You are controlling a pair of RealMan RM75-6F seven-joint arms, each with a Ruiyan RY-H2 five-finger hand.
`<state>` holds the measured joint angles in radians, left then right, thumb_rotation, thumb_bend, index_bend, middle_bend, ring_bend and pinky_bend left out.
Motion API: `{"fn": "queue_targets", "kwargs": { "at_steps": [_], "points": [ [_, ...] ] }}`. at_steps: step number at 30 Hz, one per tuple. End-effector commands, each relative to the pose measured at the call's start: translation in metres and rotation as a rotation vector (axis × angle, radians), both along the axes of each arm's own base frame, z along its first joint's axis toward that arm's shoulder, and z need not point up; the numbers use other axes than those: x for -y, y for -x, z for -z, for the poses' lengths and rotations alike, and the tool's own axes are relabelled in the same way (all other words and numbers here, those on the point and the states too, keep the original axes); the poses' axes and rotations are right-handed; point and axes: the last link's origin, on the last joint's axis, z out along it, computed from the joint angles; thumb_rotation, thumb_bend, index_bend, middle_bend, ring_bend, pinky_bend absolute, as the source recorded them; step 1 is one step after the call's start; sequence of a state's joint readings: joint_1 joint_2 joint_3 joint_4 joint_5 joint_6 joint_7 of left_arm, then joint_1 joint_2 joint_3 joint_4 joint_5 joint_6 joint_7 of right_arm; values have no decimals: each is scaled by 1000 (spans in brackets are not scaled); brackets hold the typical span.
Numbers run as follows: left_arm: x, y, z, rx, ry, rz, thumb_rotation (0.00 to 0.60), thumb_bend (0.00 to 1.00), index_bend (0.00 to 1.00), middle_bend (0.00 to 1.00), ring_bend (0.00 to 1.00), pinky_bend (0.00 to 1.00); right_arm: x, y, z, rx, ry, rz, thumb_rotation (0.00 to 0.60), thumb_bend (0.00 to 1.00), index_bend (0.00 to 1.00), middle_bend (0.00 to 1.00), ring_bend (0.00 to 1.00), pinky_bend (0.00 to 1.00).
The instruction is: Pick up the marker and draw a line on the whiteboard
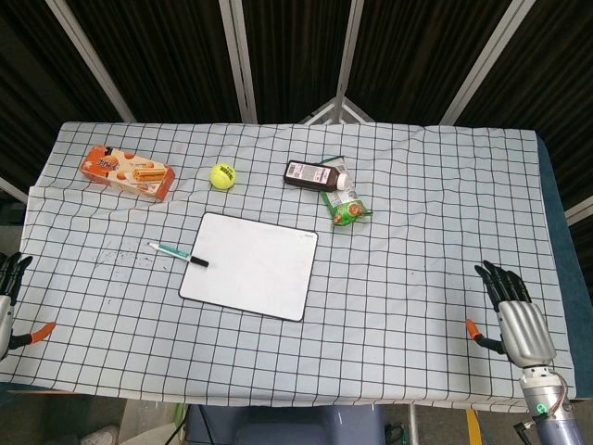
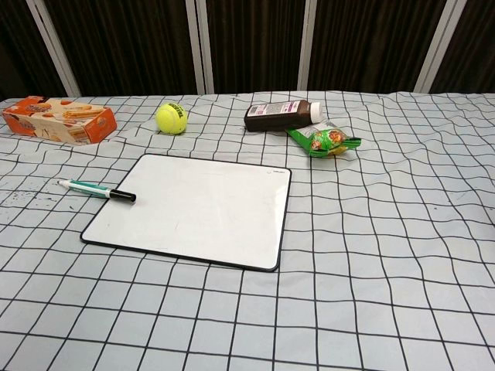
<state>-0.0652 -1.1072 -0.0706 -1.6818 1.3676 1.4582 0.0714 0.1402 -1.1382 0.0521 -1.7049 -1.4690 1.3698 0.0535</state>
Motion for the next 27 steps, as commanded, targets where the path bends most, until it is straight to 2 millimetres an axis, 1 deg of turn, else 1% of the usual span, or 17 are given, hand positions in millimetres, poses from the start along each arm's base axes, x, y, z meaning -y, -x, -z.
{"fn": "queue_targets", "kwargs": {
  "at_steps": [1,13,18,20,23,27],
  "points": [
    [0,0,0,0,0,-2,600,112,0,0,0,0,0,0,-1,-1,1,0,600,326,0,0,0,0],
    [0,0,0,-5,4,-6,600,111,0,0,0,0,-1,0,0,1,-3,-2,600,326,0,0,0,0],
    [-3,3,0,-16,16,-15,600,111,0,0,0,0,-1,0,0,0,-3,1,600,327,0,0,0,0],
    [-10,2,1,-26,21,-14,600,111,1,0,0,4,-1,0,0,6,-4,4,600,327,0,0,0,0],
    [-22,-1,1,-40,34,-2,600,112,33,0,0,19,-1,0,0,9,-8,4,600,327,0,0,0,0],
    [-57,-13,6,-94,64,41,600,136,138,18,0,62,1,0,1,19,-15,7,600,327,0,0,0,0]
  ]
}}
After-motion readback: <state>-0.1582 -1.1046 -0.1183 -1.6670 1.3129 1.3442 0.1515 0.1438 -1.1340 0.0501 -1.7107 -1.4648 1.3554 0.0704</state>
